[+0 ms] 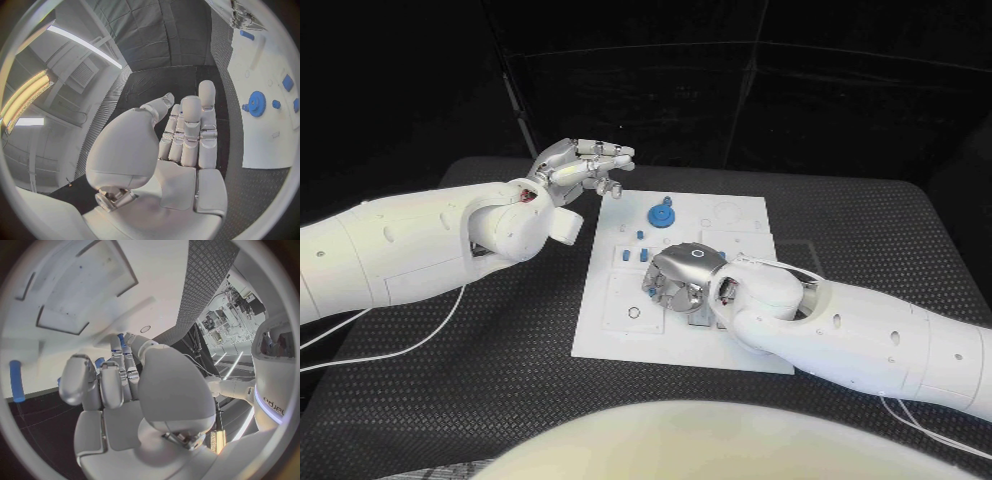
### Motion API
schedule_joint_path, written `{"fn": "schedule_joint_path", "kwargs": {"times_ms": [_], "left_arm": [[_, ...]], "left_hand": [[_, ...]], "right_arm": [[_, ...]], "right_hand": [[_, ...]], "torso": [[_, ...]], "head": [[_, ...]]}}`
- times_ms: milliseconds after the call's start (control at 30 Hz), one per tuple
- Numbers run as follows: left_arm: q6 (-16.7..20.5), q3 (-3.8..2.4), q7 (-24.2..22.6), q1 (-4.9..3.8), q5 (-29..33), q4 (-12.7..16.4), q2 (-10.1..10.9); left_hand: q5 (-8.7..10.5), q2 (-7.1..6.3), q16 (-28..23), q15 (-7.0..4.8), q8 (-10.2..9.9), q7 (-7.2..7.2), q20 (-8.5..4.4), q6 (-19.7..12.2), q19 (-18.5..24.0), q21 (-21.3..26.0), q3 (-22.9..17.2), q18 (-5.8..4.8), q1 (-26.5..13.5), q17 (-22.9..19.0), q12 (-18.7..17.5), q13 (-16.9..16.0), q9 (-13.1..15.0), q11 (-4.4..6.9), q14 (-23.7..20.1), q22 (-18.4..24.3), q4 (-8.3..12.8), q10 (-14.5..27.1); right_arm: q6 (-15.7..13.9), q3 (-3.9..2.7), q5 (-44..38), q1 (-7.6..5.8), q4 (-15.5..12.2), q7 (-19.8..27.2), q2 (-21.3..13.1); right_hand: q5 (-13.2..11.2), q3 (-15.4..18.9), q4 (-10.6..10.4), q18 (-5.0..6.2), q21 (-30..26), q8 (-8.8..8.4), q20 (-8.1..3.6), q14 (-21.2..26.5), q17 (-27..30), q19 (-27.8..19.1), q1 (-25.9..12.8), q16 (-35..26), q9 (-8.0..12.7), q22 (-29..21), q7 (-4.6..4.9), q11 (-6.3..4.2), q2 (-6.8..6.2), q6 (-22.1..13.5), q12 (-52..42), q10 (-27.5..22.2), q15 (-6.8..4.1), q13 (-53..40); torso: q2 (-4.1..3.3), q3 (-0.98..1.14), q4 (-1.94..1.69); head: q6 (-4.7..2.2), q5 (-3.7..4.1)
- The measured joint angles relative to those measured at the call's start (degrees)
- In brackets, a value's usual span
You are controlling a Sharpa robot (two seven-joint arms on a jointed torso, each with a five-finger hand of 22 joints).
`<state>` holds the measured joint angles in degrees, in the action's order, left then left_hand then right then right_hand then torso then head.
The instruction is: Assemble the parts on the task board
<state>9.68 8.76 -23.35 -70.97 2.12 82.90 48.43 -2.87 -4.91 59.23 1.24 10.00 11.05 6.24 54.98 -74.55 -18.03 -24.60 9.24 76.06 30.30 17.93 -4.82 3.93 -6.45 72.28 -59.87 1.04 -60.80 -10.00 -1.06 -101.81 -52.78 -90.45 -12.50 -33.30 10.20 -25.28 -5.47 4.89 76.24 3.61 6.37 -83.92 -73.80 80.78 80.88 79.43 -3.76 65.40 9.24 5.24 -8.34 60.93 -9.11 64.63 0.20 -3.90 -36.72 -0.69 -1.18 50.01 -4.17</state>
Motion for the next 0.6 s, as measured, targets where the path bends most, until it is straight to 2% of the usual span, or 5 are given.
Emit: {"fn": "schedule_joint_path", "kwargs": {"times_ms": [167,333,600], "left_arm": [[-0.12,0.00,0.10,0.00,0.00,-0.03,-0.01],[-0.27,0.00,0.24,0.00,0.00,-0.04,-0.01],[-0.53,0.00,0.41,0.00,0.00,-0.06,0.14]], "left_hand": [[0.00,0.00,0.00,0.00,0.00,0.00,0.00,0.00,0.00,0.00,0.00,0.00,0.00,0.00,0.00,0.00,0.00,0.00,0.00,0.00,0.00,0.00],[0.00,0.00,0.00,0.00,0.27,0.00,0.00,0.00,0.00,0.00,0.17,0.00,0.00,-0.22,0.00,0.00,0.00,0.21,0.00,0.08,-0.17,0.21],[0.00,0.00,-0.21,0.20,0.27,-0.19,0.00,-0.18,0.00,0.00,0.17,0.00,0.00,-0.31,0.00,0.00,0.00,-0.01,-0.19,0.13,-0.17,0.43]], "right_arm": [[-0.92,0.17,-0.01,0.14,-0.30,0.00,-0.30],[-2.77,0.39,-0.01,0.59,-1.25,0.18,-1.31],[-8.74,0.30,0.38,0.80,-4.87,0.40,-5.43]], "right_hand": [[0.32,0.09,0.09,0.00,-1.06,-0.01,0.26,-0.12,1.27,-0.98,-0.23,-0.78,0.05,-1.77,0.10,0.59,-0.24,-1.32,0.97,-1.82,0.12,0.10],[0.32,0.27,0.27,0.00,-1.91,-0.01,0.41,0.08,2.14,-1.53,-0.53,-1.37,0.04,-3.02,0.03,0.60,-0.53,-1.80,0.95,-3.05,0.31,0.45],[0.32,1.01,0.27,0.00,-2.19,-0.01,0.49,-0.12,2.82,-1.97,-1.13,-1.72,0.04,-3.77,-0.10,0.80,-1.14,-2.55,0.64,-3.64,0.52,0.16]], "torso": [[0.00,0.02,0.03],[0.01,0.03,0.03],[0.04,0.04,0.04]], "head": [[0.00,0.09],[0.00,0.14],[0.00,0.27]]}}
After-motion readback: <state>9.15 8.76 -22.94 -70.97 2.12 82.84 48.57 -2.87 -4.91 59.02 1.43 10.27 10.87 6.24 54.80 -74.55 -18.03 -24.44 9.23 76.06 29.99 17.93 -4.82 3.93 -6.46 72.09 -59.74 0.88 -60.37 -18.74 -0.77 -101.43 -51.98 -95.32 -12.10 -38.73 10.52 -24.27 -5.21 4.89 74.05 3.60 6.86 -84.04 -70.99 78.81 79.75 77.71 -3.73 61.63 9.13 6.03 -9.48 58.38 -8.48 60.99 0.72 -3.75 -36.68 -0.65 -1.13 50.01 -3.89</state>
